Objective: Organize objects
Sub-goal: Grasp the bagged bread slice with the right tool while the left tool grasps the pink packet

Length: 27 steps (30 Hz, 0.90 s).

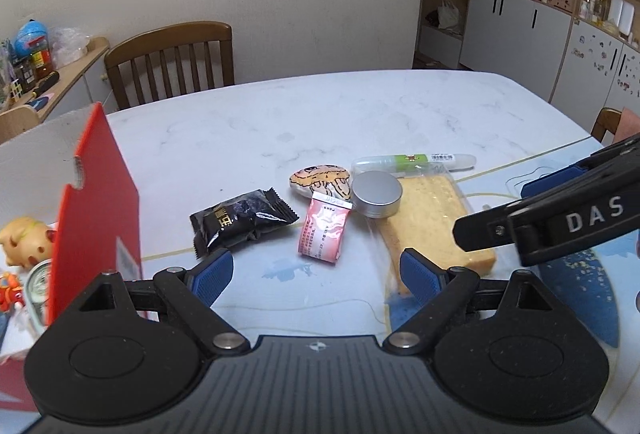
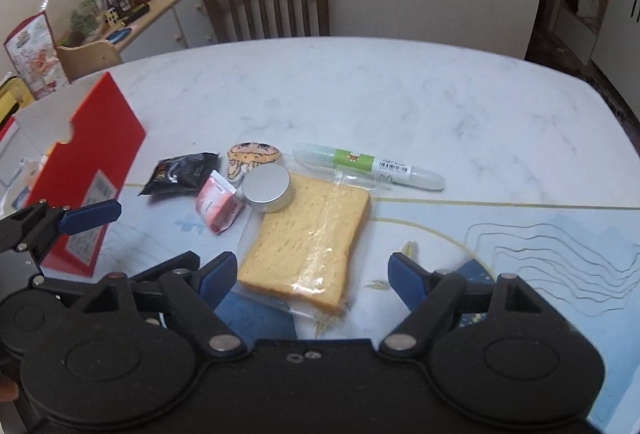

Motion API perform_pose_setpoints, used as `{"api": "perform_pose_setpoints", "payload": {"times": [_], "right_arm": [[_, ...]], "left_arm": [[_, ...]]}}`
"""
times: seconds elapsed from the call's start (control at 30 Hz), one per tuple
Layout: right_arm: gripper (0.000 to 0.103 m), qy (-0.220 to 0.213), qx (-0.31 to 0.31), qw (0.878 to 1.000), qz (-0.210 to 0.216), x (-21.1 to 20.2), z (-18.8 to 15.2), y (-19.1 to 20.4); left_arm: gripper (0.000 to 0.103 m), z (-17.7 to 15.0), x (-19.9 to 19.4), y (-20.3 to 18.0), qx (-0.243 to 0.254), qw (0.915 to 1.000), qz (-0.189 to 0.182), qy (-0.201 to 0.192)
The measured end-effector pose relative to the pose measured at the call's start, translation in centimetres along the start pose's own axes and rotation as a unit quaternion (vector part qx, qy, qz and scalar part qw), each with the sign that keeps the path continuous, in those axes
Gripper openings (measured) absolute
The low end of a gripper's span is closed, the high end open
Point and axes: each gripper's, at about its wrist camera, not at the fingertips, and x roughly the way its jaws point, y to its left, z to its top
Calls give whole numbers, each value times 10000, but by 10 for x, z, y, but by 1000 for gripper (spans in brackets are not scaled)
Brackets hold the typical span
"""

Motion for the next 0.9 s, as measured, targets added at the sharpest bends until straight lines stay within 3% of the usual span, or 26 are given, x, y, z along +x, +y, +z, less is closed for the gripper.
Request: {"api": "perform_pose_setpoints", "payload": {"times": [0.77,0.9], "right_arm": [[85,464,407,9975,-334,61,20,13],[86,483,242,9976,-435,66,19,17]], "left_arm": [[90,-7,52,4,146,9998,93,-21],[74,-7,55,2,151,9999,26,7]]}}
